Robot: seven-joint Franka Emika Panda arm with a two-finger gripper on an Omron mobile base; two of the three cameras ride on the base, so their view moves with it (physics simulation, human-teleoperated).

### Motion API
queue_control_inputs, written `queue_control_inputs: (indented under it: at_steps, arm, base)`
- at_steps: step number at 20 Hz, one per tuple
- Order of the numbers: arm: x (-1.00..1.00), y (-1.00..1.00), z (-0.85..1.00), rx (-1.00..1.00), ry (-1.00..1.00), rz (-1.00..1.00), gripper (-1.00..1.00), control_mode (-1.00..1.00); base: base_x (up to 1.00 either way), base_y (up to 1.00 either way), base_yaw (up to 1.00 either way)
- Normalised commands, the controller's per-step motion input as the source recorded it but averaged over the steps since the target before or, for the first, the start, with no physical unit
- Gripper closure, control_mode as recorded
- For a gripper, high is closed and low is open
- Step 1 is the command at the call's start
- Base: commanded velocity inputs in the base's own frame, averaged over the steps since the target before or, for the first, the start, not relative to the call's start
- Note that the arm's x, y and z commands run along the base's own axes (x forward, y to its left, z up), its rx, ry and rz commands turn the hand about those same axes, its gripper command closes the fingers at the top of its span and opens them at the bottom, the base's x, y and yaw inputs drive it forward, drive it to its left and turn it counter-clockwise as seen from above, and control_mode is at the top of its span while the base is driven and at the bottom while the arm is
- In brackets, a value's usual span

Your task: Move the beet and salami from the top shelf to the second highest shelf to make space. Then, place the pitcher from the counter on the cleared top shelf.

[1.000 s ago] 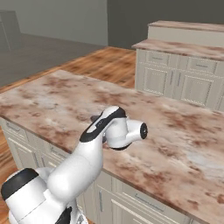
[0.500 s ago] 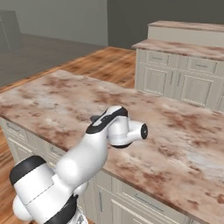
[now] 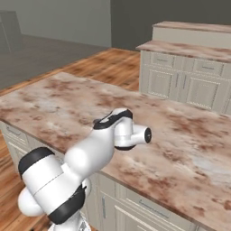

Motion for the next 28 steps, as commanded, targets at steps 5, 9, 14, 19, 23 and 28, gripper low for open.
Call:
queue_control_inputs:
  at_steps: [5,9,14,19,23,28]
  arm:
    - [0.24,-0.01,-0.12,0.00,0.02,0.00,-1.00,-1.00]
    - [0.23,0.00,-0.13,0.00,0.02,0.00,-1.00,-1.00]
    - [0.20,0.00,-0.16,0.00,0.02,0.00,-1.00,-1.00]
    - [0.15,-0.01,-0.16,0.00,0.01,0.00,-1.00,-1.00]
    - [0.13,-0.03,-0.17,0.00,0.01,0.00,-1.00,-1.00]
    - [0.08,-0.02,-0.18,0.00,0.01,0.00,-1.00,-1.00]
  base:
    - [0.00,0.00,0.00]
    - [0.00,0.00,0.00]
    - [0.00,0.00,0.00]
    - [0.00,0.00,0.00]
    - [0.00,0.00,0.00]
    - [0.00,0.00,0.00]
